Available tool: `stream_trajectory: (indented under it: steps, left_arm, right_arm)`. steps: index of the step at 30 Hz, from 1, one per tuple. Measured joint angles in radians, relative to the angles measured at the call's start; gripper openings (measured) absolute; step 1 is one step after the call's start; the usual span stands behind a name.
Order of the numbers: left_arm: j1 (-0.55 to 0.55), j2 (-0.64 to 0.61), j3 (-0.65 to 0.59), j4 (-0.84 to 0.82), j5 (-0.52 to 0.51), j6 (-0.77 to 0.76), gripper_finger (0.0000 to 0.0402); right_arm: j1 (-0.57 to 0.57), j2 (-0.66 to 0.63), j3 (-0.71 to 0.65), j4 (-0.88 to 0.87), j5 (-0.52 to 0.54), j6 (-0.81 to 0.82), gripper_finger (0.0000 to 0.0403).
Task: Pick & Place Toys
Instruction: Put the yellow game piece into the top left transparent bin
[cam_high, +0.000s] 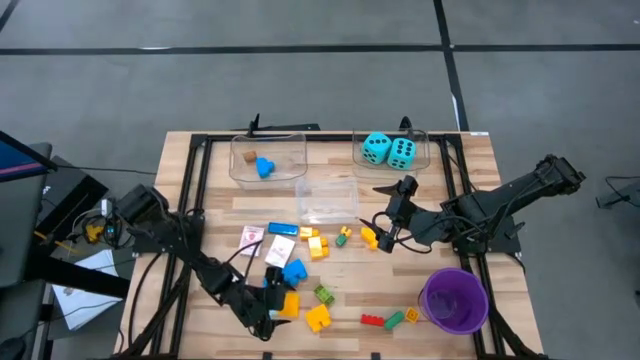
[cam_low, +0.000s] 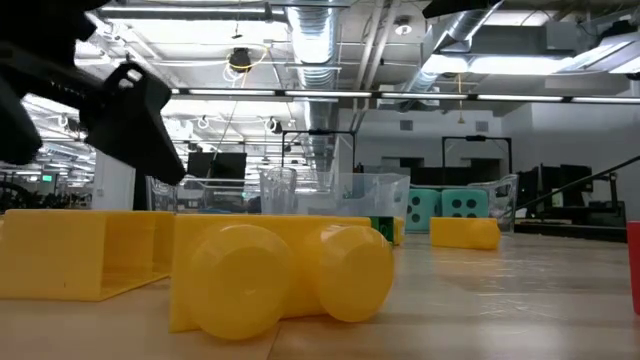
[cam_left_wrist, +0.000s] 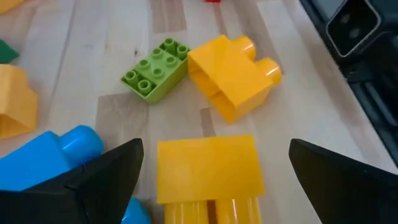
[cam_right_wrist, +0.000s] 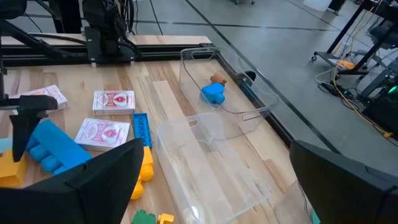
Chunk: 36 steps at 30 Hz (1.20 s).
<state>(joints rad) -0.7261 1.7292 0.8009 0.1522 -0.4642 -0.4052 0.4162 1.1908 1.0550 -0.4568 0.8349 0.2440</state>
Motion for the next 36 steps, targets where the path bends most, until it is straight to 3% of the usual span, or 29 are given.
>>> stream_trajectory:
  steps: [9, 19, 24, 31, 36]
  left_arm:
    - [-0.003, 0.088, 0.006, 0.023, -0.01, -0.022, 0.0397]
    - [-0.003, 0.1, 0.014, 0.006, -0.016, -0.052, 0.0394]
    - [-0.002, 0.099, 0.014, -0.004, -0.018, -0.071, 0.0366]
    - [-0.002, 0.099, 0.013, -0.002, -0.014, -0.074, 0.0293]
    - [-0.002, 0.081, 0.013, 0.029, 0.011, -0.071, 0.0289]
  right_arm:
    - [0.0, 0.0, 0.0, -0.001, 0.0, 0.001, 0.0395]
    - [0.0, 0.0, 0.0, -0.006, 0.0, 0.011, 0.0395]
    - [0.0, 0.0, 0.0, -0.009, 0.0, 0.011, 0.0395]
    - [0.0, 0.0, 0.0, -0.009, 0.0, 0.011, 0.0395]
    - [0.0, 0.0, 0.0, -0.008, 0.0, 0.011, 0.0395]
